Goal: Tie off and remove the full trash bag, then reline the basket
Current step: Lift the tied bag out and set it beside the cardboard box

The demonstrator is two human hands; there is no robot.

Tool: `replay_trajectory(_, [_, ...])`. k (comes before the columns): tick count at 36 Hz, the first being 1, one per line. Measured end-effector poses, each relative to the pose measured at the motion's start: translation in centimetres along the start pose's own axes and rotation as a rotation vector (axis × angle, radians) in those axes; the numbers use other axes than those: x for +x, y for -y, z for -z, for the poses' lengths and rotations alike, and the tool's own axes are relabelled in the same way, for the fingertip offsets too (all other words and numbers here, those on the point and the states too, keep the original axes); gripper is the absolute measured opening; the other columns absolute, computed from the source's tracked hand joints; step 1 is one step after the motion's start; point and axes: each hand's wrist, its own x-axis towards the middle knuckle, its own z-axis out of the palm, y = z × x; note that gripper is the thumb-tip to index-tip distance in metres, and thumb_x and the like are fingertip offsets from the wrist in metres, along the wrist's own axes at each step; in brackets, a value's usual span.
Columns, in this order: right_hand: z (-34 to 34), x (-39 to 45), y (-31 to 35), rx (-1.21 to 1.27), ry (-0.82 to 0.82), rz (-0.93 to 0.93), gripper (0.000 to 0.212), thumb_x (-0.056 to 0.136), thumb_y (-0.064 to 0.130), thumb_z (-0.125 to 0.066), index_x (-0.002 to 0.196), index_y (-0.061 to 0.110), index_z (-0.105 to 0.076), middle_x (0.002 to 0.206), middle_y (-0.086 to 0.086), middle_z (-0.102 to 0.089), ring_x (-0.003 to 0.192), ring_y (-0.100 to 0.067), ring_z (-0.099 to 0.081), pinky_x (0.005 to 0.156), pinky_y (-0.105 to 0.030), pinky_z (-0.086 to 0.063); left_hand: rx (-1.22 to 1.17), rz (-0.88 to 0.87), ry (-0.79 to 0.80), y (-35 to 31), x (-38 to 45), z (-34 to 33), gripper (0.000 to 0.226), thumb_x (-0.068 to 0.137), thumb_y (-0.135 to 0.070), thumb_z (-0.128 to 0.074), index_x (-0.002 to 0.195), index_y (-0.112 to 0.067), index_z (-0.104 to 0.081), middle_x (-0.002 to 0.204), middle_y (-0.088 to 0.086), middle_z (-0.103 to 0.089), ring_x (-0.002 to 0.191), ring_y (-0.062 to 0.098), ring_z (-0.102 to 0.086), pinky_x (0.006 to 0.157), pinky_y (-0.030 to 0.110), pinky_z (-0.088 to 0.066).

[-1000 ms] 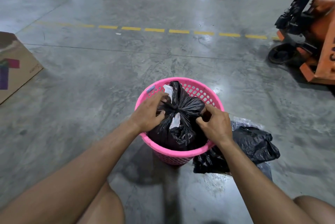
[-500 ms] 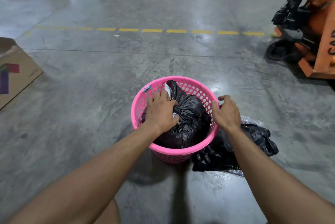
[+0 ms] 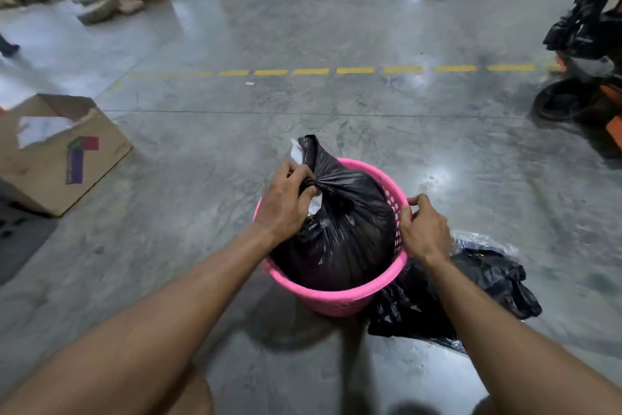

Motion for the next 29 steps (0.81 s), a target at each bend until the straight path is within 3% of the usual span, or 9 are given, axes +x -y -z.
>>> replay_trajectory(2, [0.8, 0.4, 0.3, -0.044, 0.028, 0.026, 0.028, 0.098, 0.041, -0.049, 0.115, 0.024, -0.062, 0.108, -0.013, -0.071, 0.089, -0.035, -0.065, 0.078, -0.041, -0.053, 0.007, 0.001, -0.030, -0.9, 0.7, 1.9, 0.010, 0.092, -0.022, -0.063, 0.100, -0.016, -0.060, 0.103, -0.002, -0.048, 0.087, 0.019, -0.056, 0.082, 0.038, -0.050])
replay_trajectory(5, [3.4, 1.3, 2.3, 0.039, 0.036, 0.179, 0.043, 0.097, 0.051, -0.050, 0.127, 0.022, -0.062, 0.122, -0.011, -0.061, 0.104, -0.033, -0.065, 0.093, -0.044, -0.052, 0.035, 0.025, -0.092, -2.4, 1.8, 5.3, 0.013, 0.093, -0.026, -0.063, 0.102, -0.017, -0.061, 0.104, -0.003, -0.049, 0.089, 0.018, -0.058, 0.084, 0.038, -0.051])
replay_trajectory(8, [7.0, 0.3, 6.2, 0.310, 0.125, 0.356, 0.047, 0.099, 0.061, -0.044, 0.133, 0.031, -0.054, 0.117, 0.000, -0.065, 0.097, -0.020, -0.065, 0.087, -0.039, -0.049, 0.020, 0.041, -0.183, -3.7, 3.1, 8.9, 0.014, 0.093, -0.025, -0.064, 0.103, -0.016, -0.063, 0.101, -0.003, -0.050, 0.088, 0.015, -0.056, 0.084, 0.031, -0.049])
replay_trajectory(12, [11.3, -0.9, 11.8, 0.487, 0.337, 0.560, 0.072, 0.082, 0.085, -0.042, 0.141, 0.044, -0.043, 0.128, 0.012, -0.063, 0.114, -0.009, -0.063, 0.092, -0.033, -0.048, -0.082, 0.121, -0.326, -5.6, 4.3, 14.8, 0.014, 0.092, -0.022, -0.066, 0.103, -0.014, -0.066, 0.103, 0.004, -0.060, 0.081, 0.005, -0.055, 0.077, 0.012, -0.045])
replay_trajectory(15, [11.9, -1.9, 15.5, 0.482, 0.452, 0.716, 0.099, 0.067, 0.084, -0.066, 0.151, 0.049, -0.027, 0.149, 0.013, -0.052, 0.133, -0.012, -0.056, 0.111, -0.044, -0.046, -0.195, 0.177, -0.394, -6.0, 4.2, 18.9, 0.014, 0.093, -0.025, -0.062, 0.100, -0.014, -0.064, 0.094, 0.001, -0.063, 0.079, 0.008, -0.054, 0.077, 0.028, -0.047])
replay_trajectory(18, [10.9, -2.6, 18.4, 0.425, 0.393, 0.899, 0.129, 0.058, 0.075, -0.082, 0.161, 0.035, -0.015, 0.164, 0.012, -0.033, 0.149, -0.007, -0.035, 0.123, -0.037, -0.031, -0.290, 0.185, -0.464, -5.7, 3.9, 21.6, 0.009, 0.094, -0.023, -0.062, 0.096, -0.014, -0.061, 0.082, -0.008, -0.058, 0.073, 0.007, -0.049, 0.072, 0.027, -0.041])
replay_trajectory(22, [7.7, -4.1, 22.7, 0.402, 0.300, 0.991, 0.151, 0.045, 0.080, -0.085, 0.163, 0.029, -0.007, 0.169, 0.007, -0.022, 0.155, -0.014, -0.023, 0.125, -0.047, -0.027, -0.319, 0.227, -0.552, -2.7, 1.7, 24.4, 0.010, 0.097, -0.020, -0.059, 0.089, -0.019, -0.054, 0.076, -0.008, -0.052, 0.072, 0.009, -0.045, 0.069, 0.029, -0.035])
replay_trajectory(25, [5.7, -6.5, 26.2, 0.380, 0.260, 1.024, 0.149, 0.043, 0.081, -0.085, 0.163, 0.029, -0.013, 0.168, 0.005, -0.026, 0.154, -0.013, -0.027, 0.125, -0.045, -0.028, -0.439, 0.297, -0.633, 0.8, -1.2, 26.4, 0.011, 0.098, -0.018, -0.058, 0.088, -0.016, -0.053, 0.072, -0.002, -0.046, 0.068, 0.014, -0.041, 0.064, 0.030, -0.030])
replay_trajectory(29, [5.0, -9.4, 30.1, 0.347, 0.233, 1.027, 0.137, 0.042, 0.073, -0.088, 0.158, 0.033, -0.026, 0.153, -0.003, -0.045, 0.142, -0.019, -0.044, 0.119, -0.038, -0.036, -0.602, 0.281, -0.691, 4.1, -3.7, 29.0, 0.009, 0.094, -0.020, -0.060, 0.088, -0.015, -0.057, 0.080, 0.011, -0.053, 0.072, 0.023, -0.049, 0.068, 0.033, -0.037])
